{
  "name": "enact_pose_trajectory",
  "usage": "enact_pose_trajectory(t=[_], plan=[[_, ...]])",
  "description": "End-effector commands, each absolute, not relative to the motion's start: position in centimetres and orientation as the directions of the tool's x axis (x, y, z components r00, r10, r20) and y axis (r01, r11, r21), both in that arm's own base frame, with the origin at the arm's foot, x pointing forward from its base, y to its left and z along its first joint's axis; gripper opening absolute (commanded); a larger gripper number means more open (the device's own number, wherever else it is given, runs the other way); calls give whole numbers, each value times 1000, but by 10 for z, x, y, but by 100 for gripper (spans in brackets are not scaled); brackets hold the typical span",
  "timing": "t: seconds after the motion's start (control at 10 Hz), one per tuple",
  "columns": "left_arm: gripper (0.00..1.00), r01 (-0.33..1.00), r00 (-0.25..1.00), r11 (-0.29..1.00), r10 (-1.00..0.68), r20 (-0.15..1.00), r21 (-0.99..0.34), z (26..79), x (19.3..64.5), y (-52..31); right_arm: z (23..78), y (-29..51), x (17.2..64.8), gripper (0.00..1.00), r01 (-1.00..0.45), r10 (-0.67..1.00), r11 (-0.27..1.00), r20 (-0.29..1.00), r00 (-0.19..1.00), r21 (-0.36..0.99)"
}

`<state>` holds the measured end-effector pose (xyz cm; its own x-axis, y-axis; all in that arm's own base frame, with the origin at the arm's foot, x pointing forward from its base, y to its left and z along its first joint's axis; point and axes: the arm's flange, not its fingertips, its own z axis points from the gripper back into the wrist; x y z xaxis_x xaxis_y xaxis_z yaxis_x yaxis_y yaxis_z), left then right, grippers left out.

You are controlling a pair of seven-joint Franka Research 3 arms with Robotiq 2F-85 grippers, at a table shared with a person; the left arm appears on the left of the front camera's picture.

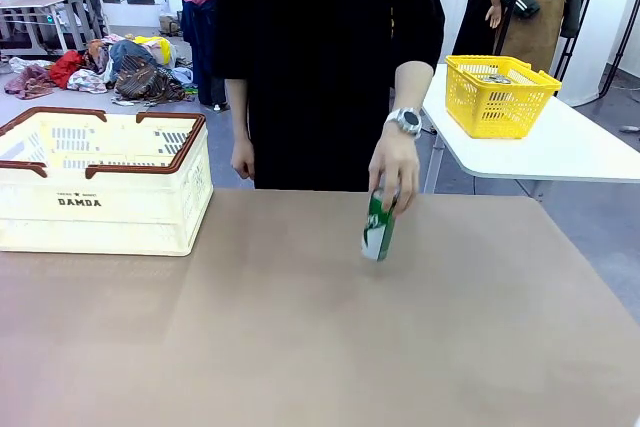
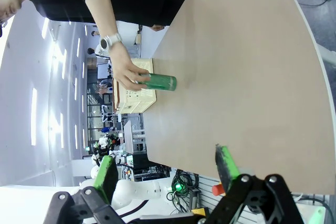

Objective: Place the drinks into the Shopping basket.
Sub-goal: Pick up one drink and place it into the Shopping basket.

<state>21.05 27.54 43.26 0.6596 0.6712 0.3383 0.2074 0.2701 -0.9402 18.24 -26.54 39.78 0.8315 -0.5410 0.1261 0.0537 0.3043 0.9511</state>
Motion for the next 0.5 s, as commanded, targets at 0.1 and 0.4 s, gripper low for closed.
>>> enact_pose_trajectory(t=[0.1, 0.4], plan=[[100, 237, 647, 271, 672, 360, -933, 433, 211, 277, 399, -267, 185, 100, 18, -546, 299, 155, 823, 954], [100, 237, 647, 271, 672, 360, -933, 433, 211, 277, 399, -267, 185, 100, 18, -546, 299, 155, 823, 954]])
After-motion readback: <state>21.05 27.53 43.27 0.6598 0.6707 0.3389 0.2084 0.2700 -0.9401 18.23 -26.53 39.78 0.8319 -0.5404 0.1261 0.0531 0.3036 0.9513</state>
